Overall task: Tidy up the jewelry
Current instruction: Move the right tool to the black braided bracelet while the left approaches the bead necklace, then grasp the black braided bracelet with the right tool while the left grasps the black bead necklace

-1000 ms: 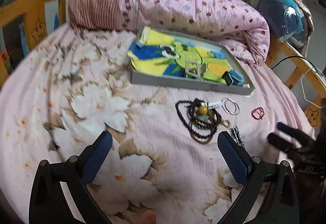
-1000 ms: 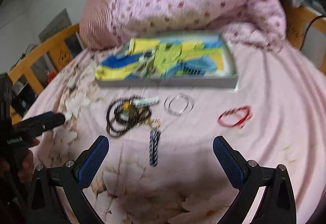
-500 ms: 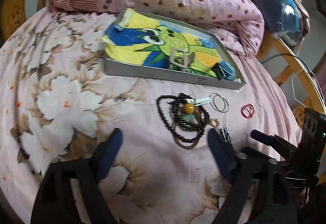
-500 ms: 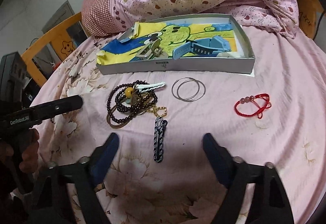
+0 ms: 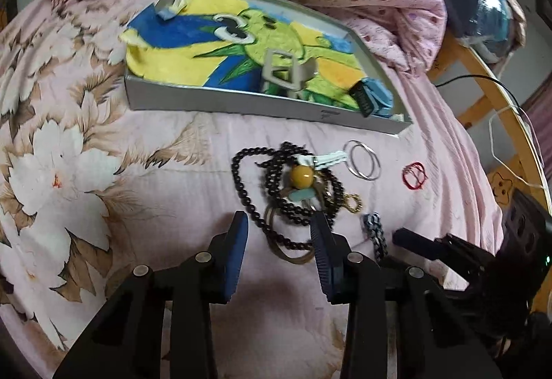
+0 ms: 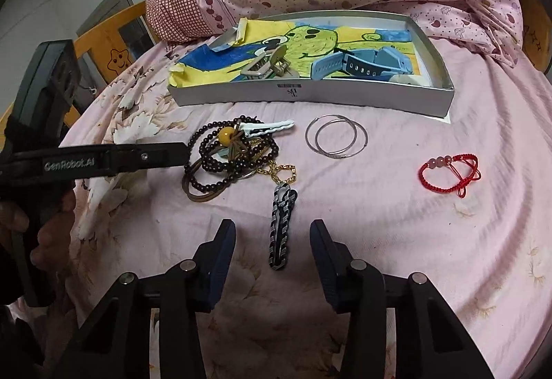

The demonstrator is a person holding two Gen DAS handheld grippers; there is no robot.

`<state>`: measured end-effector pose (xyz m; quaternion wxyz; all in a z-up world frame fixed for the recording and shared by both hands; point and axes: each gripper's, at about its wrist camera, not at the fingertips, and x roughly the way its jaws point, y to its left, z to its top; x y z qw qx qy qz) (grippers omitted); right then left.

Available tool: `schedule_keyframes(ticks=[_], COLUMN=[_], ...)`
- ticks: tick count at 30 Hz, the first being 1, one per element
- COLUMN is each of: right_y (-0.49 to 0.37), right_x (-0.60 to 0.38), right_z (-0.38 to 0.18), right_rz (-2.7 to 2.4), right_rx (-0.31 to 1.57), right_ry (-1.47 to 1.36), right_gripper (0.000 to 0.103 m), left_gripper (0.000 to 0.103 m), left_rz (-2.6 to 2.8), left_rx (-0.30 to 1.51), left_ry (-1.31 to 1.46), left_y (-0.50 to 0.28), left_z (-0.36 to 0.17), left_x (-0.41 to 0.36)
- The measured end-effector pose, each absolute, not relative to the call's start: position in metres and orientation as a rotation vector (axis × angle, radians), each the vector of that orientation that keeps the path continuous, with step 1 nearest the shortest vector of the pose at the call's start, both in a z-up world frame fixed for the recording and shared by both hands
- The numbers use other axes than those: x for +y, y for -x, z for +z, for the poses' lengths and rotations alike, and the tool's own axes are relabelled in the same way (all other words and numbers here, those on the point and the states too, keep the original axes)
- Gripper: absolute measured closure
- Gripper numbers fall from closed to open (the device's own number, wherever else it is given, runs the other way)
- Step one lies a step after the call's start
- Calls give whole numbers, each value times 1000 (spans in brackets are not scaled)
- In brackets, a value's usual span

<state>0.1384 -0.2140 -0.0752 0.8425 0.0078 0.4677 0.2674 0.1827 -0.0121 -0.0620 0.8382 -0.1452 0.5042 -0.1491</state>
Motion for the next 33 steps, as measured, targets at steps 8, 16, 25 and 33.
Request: schedule_keyframes(ticks=[8,16,25,33], right_y=[-148,-159,-161,-162], right_x=[-209,-208,-205,-208], right_z=[-87,-89,-91,-89], right_rz=[550,546,545,546], right_rx=[997,973,960,991], right_ry=[13,8,16,-33], right_gripper=[70,75,75,88], left_gripper=[72,87,99,99], left_rz=[-276,-218,-188,-192], left_rx=[1123,1145,1119,1061], left_ry=[306,267,175,189], left_y=[-197,-205,-203,-177], left_z=[-72,-75,-75,-56], left_x=[-12,-14,-20,-17])
